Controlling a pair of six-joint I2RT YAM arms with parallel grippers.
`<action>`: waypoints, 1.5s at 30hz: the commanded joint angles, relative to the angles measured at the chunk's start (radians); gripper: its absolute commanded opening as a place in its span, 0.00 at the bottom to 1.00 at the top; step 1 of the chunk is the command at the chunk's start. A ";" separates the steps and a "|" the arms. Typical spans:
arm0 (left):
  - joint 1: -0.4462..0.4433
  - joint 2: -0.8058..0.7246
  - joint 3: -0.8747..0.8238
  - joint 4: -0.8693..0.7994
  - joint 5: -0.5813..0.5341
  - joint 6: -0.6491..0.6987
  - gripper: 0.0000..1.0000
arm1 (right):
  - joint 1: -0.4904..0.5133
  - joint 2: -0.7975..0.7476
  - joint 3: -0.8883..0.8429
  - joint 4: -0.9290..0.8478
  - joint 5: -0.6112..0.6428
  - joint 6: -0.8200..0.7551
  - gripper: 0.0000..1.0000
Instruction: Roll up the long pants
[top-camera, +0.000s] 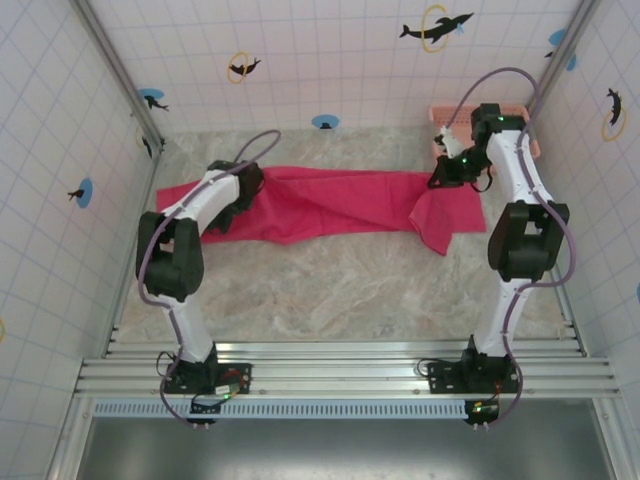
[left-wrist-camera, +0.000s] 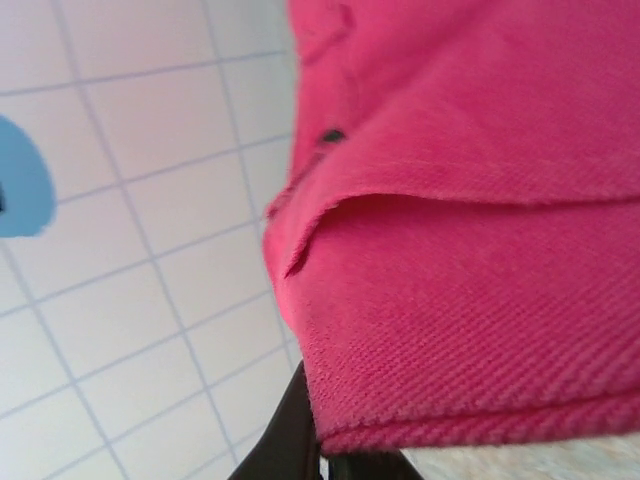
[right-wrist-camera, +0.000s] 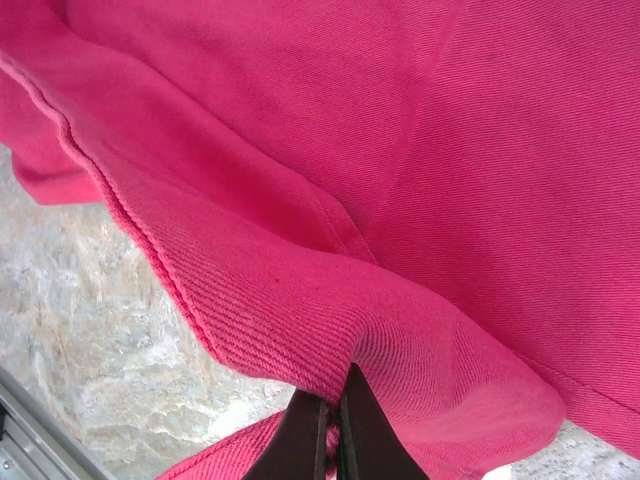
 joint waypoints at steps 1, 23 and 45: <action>0.072 -0.004 0.064 0.014 -0.036 0.145 0.00 | -0.023 0.013 0.008 -0.001 -0.010 0.014 0.00; 0.278 0.640 0.857 0.061 -0.045 0.282 0.00 | -0.075 0.500 0.587 -0.089 -0.012 0.114 0.04; 0.209 0.464 0.735 0.044 0.243 0.046 0.97 | 0.267 0.109 0.179 0.037 0.435 -0.004 0.45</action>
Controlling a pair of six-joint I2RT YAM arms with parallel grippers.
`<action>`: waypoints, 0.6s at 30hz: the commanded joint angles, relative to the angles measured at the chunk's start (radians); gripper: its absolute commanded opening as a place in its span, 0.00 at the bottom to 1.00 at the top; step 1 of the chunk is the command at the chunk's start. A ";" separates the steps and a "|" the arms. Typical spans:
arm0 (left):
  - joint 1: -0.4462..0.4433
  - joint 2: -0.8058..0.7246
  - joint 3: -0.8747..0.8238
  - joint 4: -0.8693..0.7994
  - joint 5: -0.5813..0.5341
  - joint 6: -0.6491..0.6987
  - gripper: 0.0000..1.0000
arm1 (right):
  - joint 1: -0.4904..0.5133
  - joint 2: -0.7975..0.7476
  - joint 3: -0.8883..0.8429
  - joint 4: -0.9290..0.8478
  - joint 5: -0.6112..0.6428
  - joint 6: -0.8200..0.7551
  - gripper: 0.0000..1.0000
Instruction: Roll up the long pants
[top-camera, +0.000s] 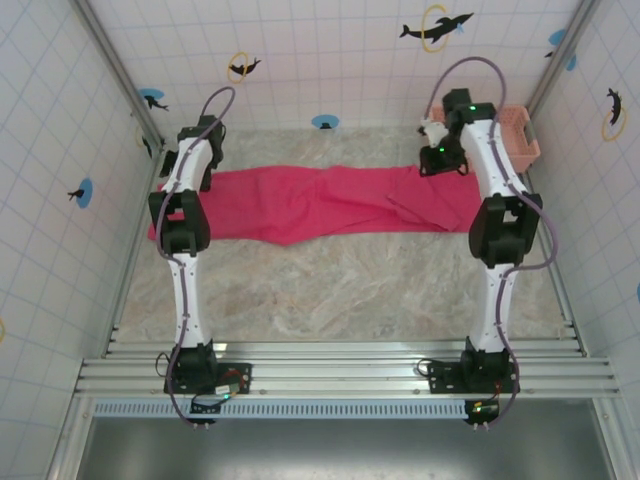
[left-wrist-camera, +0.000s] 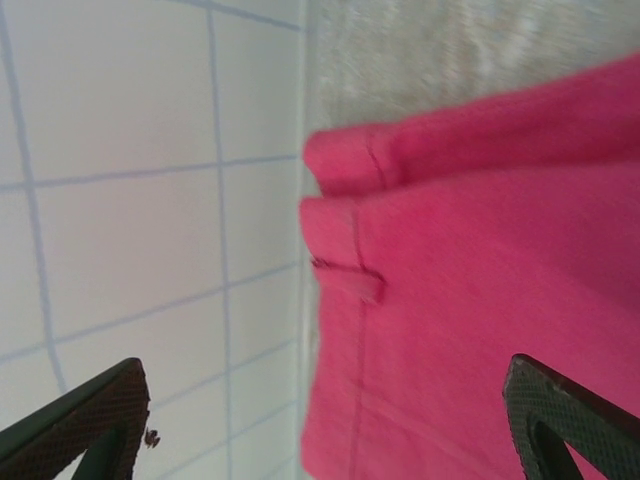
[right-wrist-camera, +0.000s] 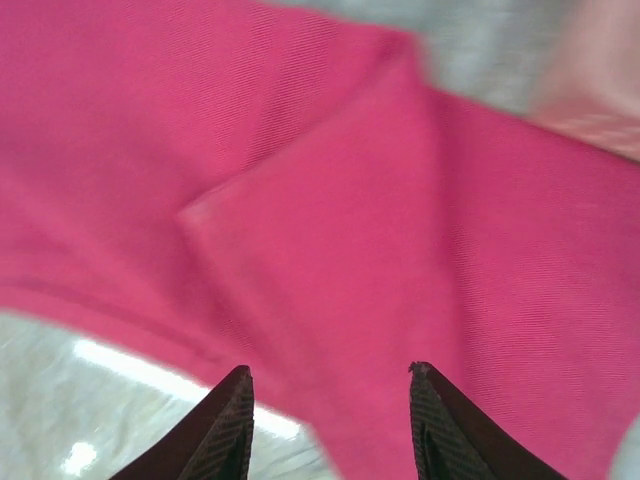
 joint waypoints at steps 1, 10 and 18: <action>-0.038 -0.141 -0.100 -0.056 0.152 -0.133 0.97 | 0.123 -0.031 -0.072 0.036 0.047 -0.025 0.45; -0.119 -0.325 -0.427 -0.021 0.227 -0.152 0.97 | 0.207 0.089 -0.025 0.153 0.105 0.046 0.42; -0.125 -0.372 -0.528 -0.013 0.305 -0.166 0.97 | 0.199 0.169 0.007 0.147 0.212 0.029 0.43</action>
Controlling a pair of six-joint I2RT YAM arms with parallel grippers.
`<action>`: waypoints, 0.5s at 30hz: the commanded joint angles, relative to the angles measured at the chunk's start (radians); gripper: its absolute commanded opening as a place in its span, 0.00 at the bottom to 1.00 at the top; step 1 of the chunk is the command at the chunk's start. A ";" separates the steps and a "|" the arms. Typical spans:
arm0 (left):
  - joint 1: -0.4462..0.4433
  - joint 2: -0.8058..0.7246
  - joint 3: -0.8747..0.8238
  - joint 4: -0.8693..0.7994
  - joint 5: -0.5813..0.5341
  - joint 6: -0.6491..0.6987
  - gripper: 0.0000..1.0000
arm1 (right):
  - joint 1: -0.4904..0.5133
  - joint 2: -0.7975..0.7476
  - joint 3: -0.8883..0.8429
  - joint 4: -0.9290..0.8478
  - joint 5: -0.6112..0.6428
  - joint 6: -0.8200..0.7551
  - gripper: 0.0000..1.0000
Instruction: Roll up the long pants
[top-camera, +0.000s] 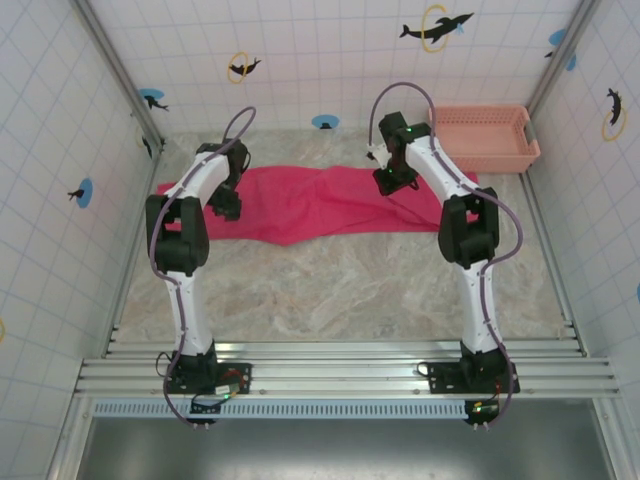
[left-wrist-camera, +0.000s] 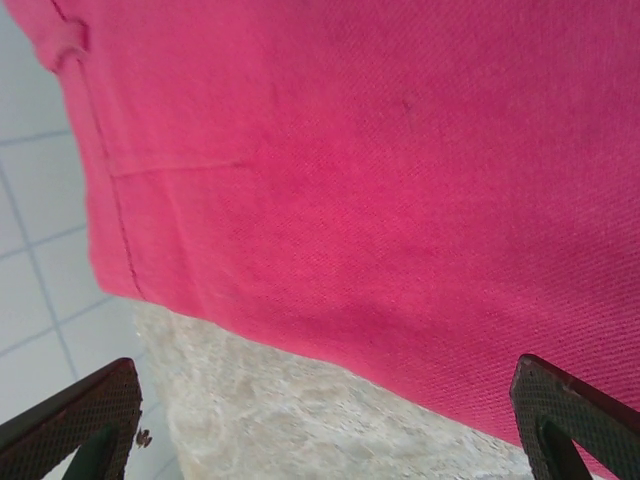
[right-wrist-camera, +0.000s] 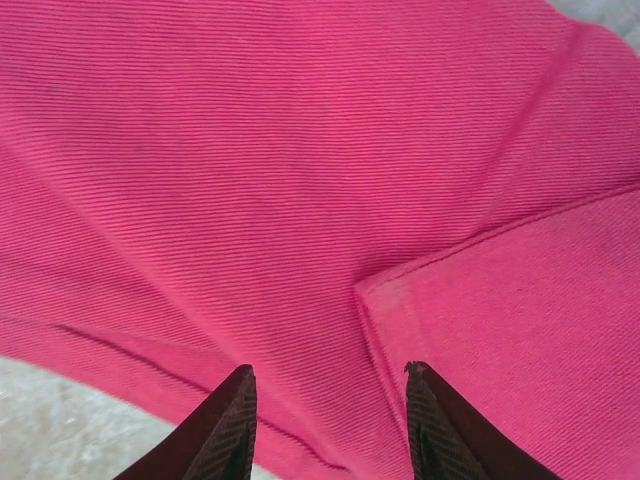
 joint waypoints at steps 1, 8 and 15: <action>0.003 -0.055 -0.017 -0.005 0.041 -0.019 0.97 | 0.000 0.044 0.043 0.011 0.057 -0.010 0.43; 0.001 -0.050 -0.028 -0.015 0.048 0.005 0.97 | -0.001 0.098 0.055 0.001 0.092 -0.013 0.43; 0.000 -0.025 -0.002 -0.035 0.044 0.020 0.97 | -0.013 0.150 0.089 0.003 0.090 -0.024 0.41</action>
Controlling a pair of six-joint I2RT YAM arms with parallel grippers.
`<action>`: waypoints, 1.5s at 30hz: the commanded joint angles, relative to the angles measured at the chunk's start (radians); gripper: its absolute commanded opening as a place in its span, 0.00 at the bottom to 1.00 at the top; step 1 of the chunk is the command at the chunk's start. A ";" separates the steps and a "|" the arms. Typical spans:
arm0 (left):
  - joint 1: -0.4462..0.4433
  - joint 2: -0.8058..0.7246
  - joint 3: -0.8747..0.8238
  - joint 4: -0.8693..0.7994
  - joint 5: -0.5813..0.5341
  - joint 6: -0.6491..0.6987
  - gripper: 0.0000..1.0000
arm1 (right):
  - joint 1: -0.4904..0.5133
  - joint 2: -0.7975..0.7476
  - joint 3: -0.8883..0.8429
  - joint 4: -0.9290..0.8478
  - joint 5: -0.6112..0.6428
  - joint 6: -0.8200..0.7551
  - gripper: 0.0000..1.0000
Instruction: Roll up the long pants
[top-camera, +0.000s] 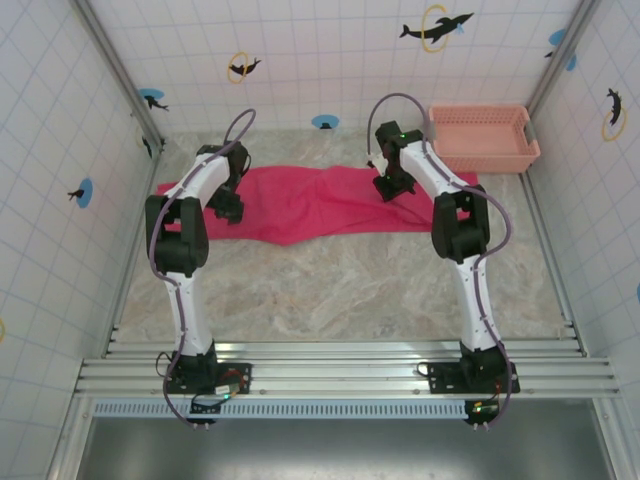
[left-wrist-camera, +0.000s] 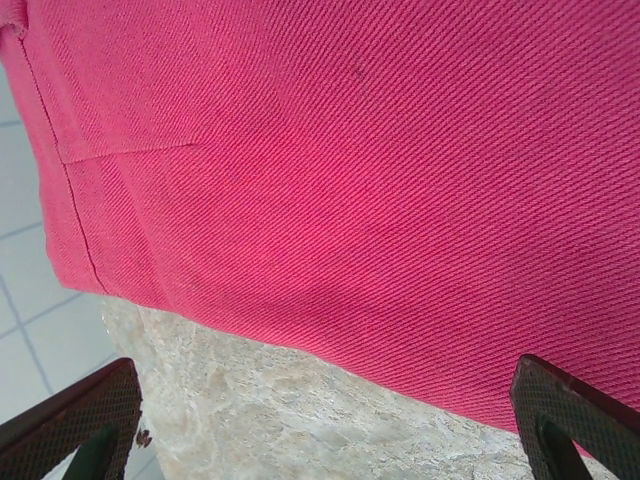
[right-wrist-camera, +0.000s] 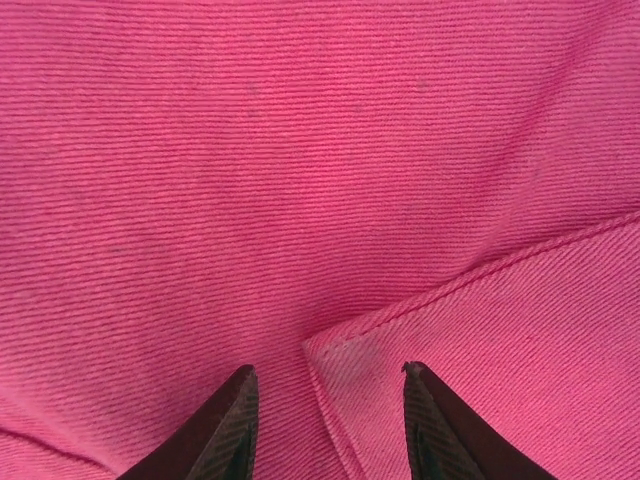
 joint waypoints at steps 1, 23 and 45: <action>0.001 -0.011 0.025 -0.037 0.003 0.019 0.97 | -0.006 0.045 0.050 -0.013 0.040 -0.013 0.41; -0.012 -0.008 0.076 -0.089 0.032 0.034 0.97 | -0.120 -0.144 -0.070 0.002 0.106 0.036 0.07; -0.105 -0.070 0.015 -0.058 0.104 0.226 0.97 | -0.506 0.071 0.401 -0.201 0.146 0.151 0.38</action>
